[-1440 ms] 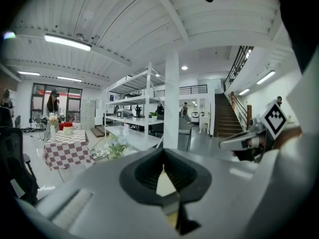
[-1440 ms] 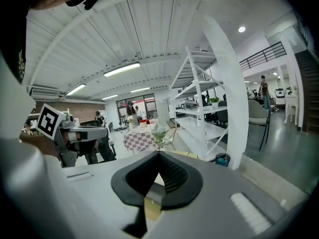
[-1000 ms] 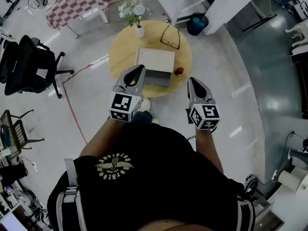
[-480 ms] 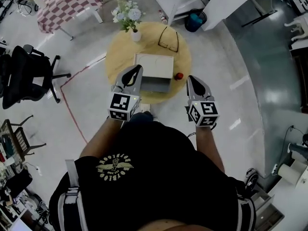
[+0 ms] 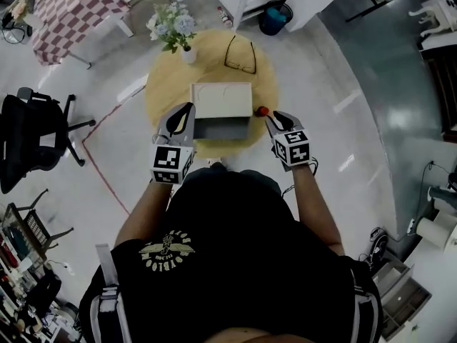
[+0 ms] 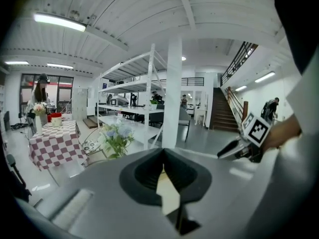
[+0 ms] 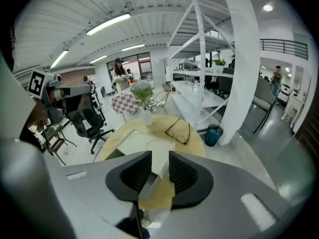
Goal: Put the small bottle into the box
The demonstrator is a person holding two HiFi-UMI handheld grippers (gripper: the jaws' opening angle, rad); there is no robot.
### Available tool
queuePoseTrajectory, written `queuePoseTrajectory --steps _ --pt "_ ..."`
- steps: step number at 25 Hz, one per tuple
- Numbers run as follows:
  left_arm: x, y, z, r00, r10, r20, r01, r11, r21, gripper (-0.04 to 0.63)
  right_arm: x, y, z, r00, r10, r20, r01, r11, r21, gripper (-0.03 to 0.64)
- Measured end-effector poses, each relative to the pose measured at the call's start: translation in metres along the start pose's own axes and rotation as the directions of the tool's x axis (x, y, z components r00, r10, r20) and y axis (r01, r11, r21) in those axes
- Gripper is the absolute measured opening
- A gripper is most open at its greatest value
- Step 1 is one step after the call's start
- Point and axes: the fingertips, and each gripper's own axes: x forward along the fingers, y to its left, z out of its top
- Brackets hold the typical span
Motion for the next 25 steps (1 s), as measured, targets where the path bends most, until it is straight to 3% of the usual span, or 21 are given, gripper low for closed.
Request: queuePoseTrajectory --steps 5,10,14,20,25 --pt "0.008 0.013 -0.005 1.0 -0.008 0.009 0.008 1.0 -0.019 0.0 0.047 -0.013 -0.045 0.991 -0.047 -0.127 0.048 0.999 0.002 0.12" --pt "0.005 0.021 -0.015 1.0 0.002 0.022 0.0 0.996 -0.091 0.0 0.083 -0.034 -0.065 0.972 -0.097 -0.214 0.089 0.995 -0.047 0.149" --pt "0.002 0.02 -0.022 1.0 -0.008 0.004 0.008 0.994 -0.107 0.0 0.106 -0.044 -0.084 0.953 -0.092 -0.29 0.074 0.995 -0.074 0.164" --pt "0.005 0.024 -0.038 0.999 0.019 -0.05 -0.024 0.995 -0.1 0.0 0.133 -0.051 -0.089 0.951 -0.063 -0.302 0.056 0.998 -0.033 0.164" --pt "0.005 0.015 -0.037 0.996 0.032 -0.088 -0.038 0.997 -0.07 0.0 0.138 -0.052 -0.094 0.95 -0.065 -0.305 0.047 0.997 -0.069 0.155"
